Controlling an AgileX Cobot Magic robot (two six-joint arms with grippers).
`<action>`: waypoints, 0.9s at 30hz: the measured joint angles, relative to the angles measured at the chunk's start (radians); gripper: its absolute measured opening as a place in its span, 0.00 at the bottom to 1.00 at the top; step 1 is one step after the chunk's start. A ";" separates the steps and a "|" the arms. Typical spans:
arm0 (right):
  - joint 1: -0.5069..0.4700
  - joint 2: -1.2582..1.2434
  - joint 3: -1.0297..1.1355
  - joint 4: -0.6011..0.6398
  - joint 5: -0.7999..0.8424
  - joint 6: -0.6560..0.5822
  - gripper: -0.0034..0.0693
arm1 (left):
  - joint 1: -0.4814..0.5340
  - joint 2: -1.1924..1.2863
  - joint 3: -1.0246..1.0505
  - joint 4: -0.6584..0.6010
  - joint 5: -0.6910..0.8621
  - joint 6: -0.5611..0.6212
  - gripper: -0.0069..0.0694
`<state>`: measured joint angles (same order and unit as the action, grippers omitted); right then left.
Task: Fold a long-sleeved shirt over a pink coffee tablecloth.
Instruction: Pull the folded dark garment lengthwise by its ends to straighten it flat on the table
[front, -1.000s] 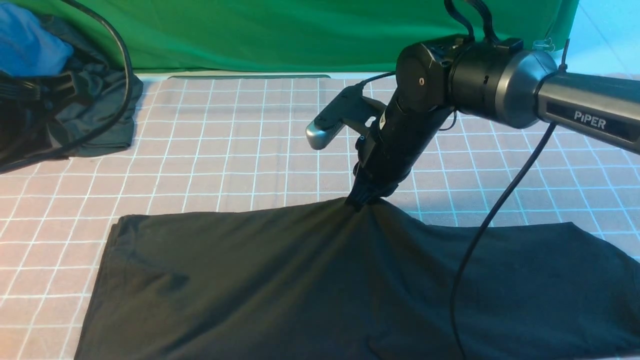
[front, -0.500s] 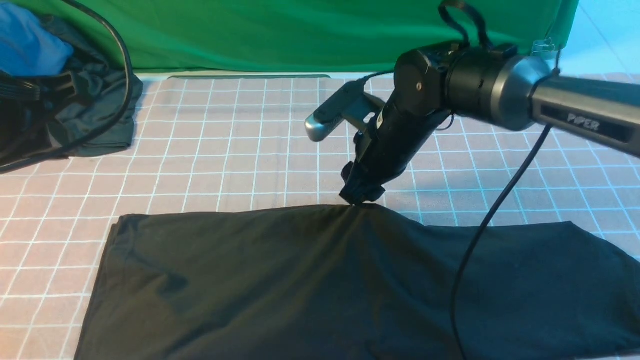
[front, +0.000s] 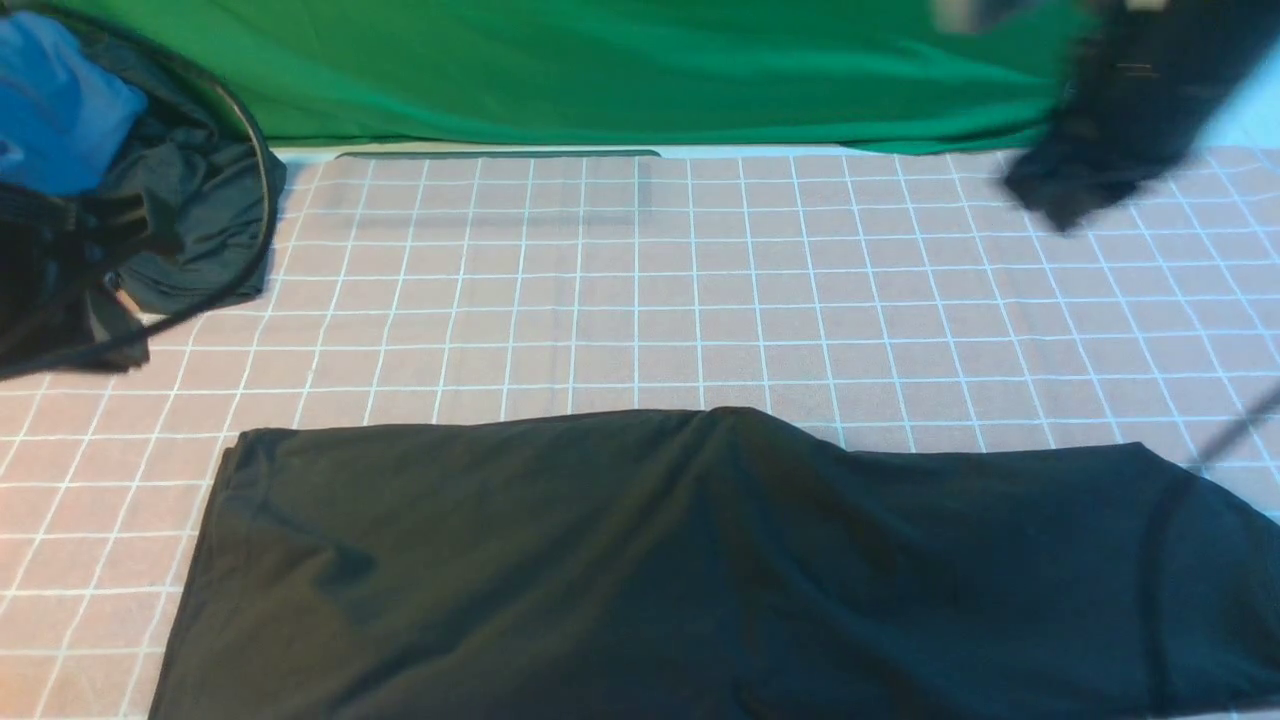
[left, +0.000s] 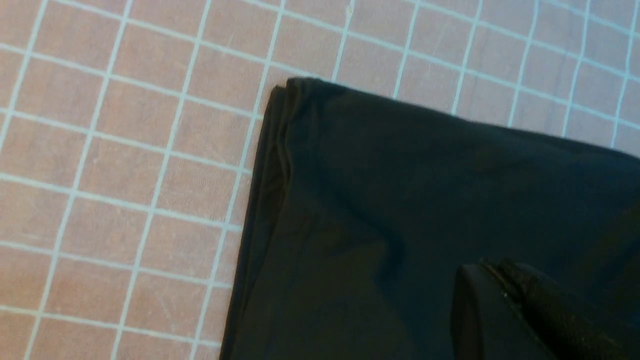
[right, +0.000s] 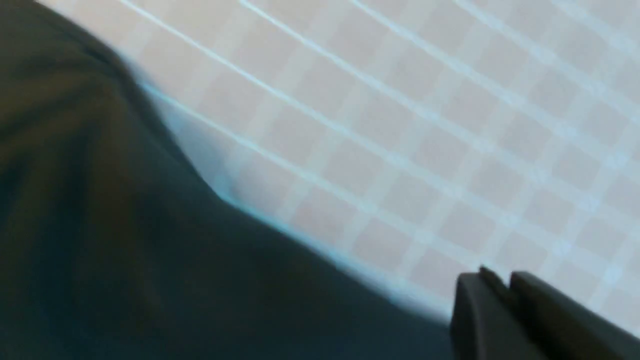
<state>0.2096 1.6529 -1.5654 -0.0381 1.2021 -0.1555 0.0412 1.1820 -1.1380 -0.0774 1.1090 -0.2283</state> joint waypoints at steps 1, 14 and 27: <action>-0.038 -0.034 0.057 0.003 0.002 0.005 0.11 | 0.000 0.000 0.000 0.000 0.008 0.002 0.13; -0.311 -0.182 0.590 0.014 -0.191 0.078 0.82 | 0.000 0.000 0.000 -0.126 0.070 0.102 0.13; -0.317 0.069 0.604 0.017 -0.305 0.129 1.00 | 0.000 0.000 0.000 -0.166 0.073 0.132 0.13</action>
<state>-0.1074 1.7222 -0.9618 -0.0214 0.8973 -0.0264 0.0412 1.1820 -1.1380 -0.2434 1.1823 -0.0959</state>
